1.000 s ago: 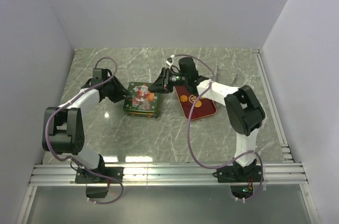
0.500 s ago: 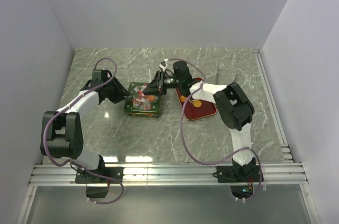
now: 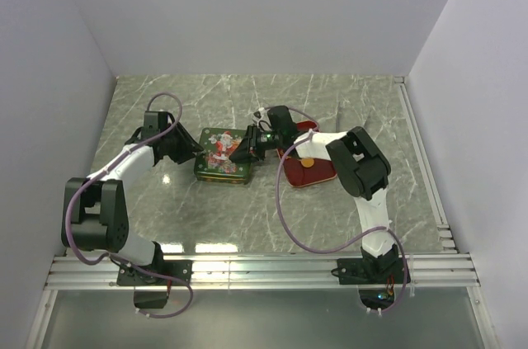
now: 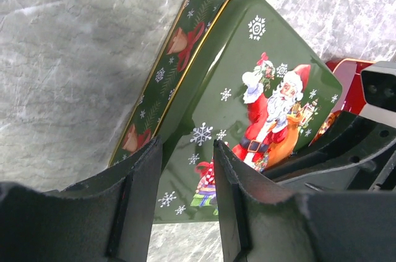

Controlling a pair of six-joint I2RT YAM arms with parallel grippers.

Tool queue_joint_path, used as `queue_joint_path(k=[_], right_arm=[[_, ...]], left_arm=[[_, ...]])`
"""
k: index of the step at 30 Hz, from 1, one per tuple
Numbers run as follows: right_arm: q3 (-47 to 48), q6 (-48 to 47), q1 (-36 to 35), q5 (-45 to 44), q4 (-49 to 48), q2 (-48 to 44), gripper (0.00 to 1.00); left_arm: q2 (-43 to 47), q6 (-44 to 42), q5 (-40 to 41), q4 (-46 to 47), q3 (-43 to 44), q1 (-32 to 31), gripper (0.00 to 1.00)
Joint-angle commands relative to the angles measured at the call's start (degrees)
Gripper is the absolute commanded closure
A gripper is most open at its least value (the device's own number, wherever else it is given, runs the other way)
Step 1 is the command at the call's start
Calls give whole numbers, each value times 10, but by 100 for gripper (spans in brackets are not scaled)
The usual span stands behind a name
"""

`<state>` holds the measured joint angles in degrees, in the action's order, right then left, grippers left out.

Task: Pack the cookies

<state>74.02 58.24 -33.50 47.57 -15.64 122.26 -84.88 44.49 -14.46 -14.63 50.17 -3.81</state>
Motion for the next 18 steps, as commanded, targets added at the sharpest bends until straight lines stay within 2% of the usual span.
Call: queue_joint_path(k=[1, 11, 18], right_arm=[[-7, -43, 4, -49, 73, -10, 73], [53, -70, 1, -44, 112, -70, 73], [133, -112, -1, -53, 192, -116, 72]], left_arm=[[25, 7, -6, 2, -3, -8, 56], [32, -12, 14, -17, 9, -8, 55], [55, -27, 38, -34, 16, -7, 55]])
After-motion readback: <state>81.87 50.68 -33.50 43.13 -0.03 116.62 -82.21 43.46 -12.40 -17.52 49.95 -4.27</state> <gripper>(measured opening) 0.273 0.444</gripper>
